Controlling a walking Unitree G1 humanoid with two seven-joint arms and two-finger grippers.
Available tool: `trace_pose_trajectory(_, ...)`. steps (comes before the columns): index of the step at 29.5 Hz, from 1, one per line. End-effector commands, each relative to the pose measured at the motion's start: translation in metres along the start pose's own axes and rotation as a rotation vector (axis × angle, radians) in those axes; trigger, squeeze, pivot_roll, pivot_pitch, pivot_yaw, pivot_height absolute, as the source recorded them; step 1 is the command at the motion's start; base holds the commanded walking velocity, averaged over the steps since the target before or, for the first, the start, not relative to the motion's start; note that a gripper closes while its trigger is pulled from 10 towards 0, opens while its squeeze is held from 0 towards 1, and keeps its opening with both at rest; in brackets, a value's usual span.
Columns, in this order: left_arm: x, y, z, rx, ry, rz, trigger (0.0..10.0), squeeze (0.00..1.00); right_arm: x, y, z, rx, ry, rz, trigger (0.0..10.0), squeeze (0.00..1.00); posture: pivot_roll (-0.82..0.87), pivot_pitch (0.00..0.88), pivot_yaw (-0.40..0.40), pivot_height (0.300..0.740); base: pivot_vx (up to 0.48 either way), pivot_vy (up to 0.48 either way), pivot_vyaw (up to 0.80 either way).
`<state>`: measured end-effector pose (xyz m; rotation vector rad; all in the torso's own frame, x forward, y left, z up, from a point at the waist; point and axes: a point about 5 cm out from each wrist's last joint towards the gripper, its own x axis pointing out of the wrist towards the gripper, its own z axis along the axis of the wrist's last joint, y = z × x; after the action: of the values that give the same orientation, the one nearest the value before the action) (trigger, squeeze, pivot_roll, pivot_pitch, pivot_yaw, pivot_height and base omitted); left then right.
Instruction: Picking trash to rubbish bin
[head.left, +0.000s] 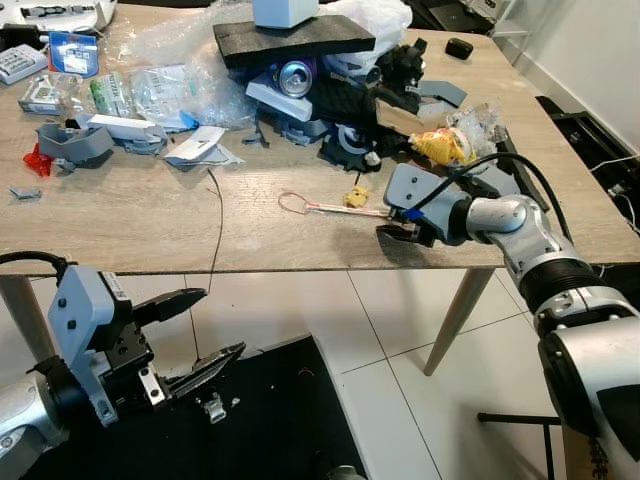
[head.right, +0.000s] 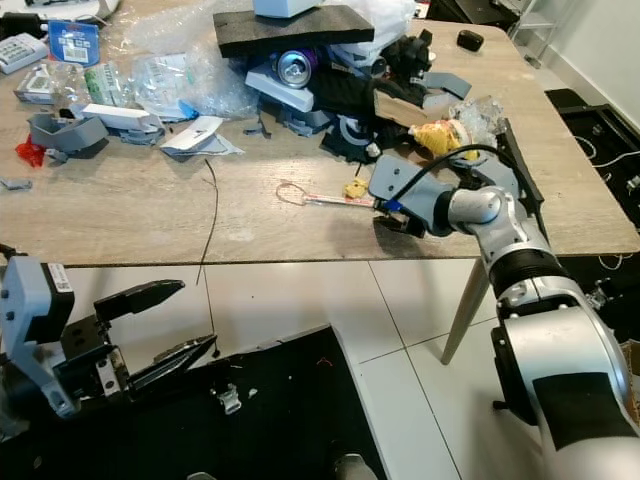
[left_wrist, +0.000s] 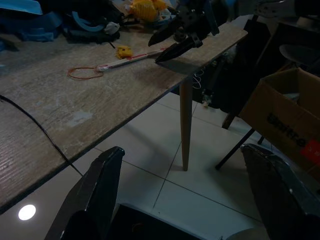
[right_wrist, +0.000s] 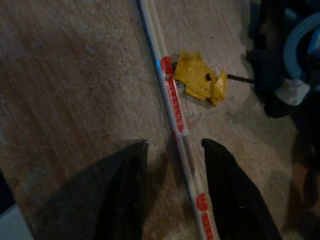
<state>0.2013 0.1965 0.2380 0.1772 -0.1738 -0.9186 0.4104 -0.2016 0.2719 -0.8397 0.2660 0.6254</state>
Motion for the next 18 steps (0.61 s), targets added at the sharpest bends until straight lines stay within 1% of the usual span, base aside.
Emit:
trace_pose_trajectory(1, -0.002, -0.004, 0.0, -0.004, 0.018, -0.02, 10.0, 0.0, 0.004, 0.023, -0.045, 0.085, 0.187, 0.106, 0.0, 0.0, 0.13, 0.411, -0.087, 0.74, 0.0, 0.0, 0.0)
trace_pose_trajectory(4, -0.001, -0.003, 0.001, -0.002, 0.016, -0.018, 10.0, 0.0, 0.002, 0.02, -0.044, 0.127, 0.188, 0.108, 0.0, 0.0, 0.13, 0.407, -0.088, 0.74, 0.0, 0.0, 0.0)
trace_pose_trajectory(8, -0.001, -0.002, 0.001, 0.002, 0.014, -0.018, 10.0, 0.0, 0.001, 0.019, -0.043, 0.143, 0.185, 0.108, 0.0, 0.0, 0.12, 0.402, -0.089, 0.74, 0.0, 0.0, 0.0)
trace_pose_trajectory(10, 0.0, -0.002, 0.001, 0.004, 0.013, -0.018, 10.0, 0.0, 0.001, 0.018, -0.041, 0.167, 0.169, 0.109, 0.0, 0.0, 0.12, 0.396, -0.09, 0.74, 0.0, 0.0, 0.0)
trace_pose_trajectory(11, 0.001, -0.002, 0.001, 0.005, 0.011, -0.018, 10.0, 0.0, 0.0, 0.017, -0.039, 0.192, 0.143, 0.111, 0.0, 0.0, 0.12, 0.393, -0.091, 0.74, 0.0, 0.0, 0.0)
trace_pose_trajectory(12, 0.001, -0.002, 0.001, 0.005, 0.011, -0.018, 10.0, 0.0, 0.0, 0.017, -0.039, 0.192, 0.143, 0.111, 0.0, 0.0, 0.12, 0.393, -0.091, 0.74, 0.0, 0.0, 0.0)
trace_pose_trajectory(13, 0.001, -0.002, 0.001, 0.006, 0.01, -0.017, 10.0, 0.0, -0.001, 0.015, -0.034, 0.232, 0.097, 0.115, 0.0, 0.0, 0.13, 0.392, -0.091, 0.74, 0.0, 0.0, 0.0)
trace_pose_trajectory(14, 0.001, -0.002, 0.001, 0.006, 0.01, -0.017, 10.0, 0.0, -0.001, 0.015, -0.034, 0.232, 0.097, 0.115, 0.0, 0.0, 0.13, 0.392, -0.091, 0.74, 0.0, 0.0, 0.0)
trace_pose_trajectory(15, 0.0, -0.002, 0.001, 0.009, 0.01, -0.015, 10.0, 0.0, -0.002, 0.013, -0.03, 0.269, 0.056, 0.119, 0.0, 0.0, 0.13, 0.386, -0.091, 0.74, 0.0, 0.0, 0.0)
trace_pose_trajectory(17, 0.0, -0.001, 0.001, 0.012, 0.01, -0.013, 10.0, 0.0, -0.003, 0.011, -0.028, 0.308, 0.016, 0.121, 0.0, 0.0, 0.13, 0.384, -0.09, 0.74, 0.0, 0.0, 0.0)
trace_pose_trajectory(18, 0.0, -0.001, 0.001, 0.012, 0.01, -0.013, 10.0, 0.0, -0.003, 0.011, -0.028, 0.308, 0.016, 0.121, 0.0, 0.0, 0.13, 0.384, -0.09, 0.74, 0.0, 0.0, 0.0)
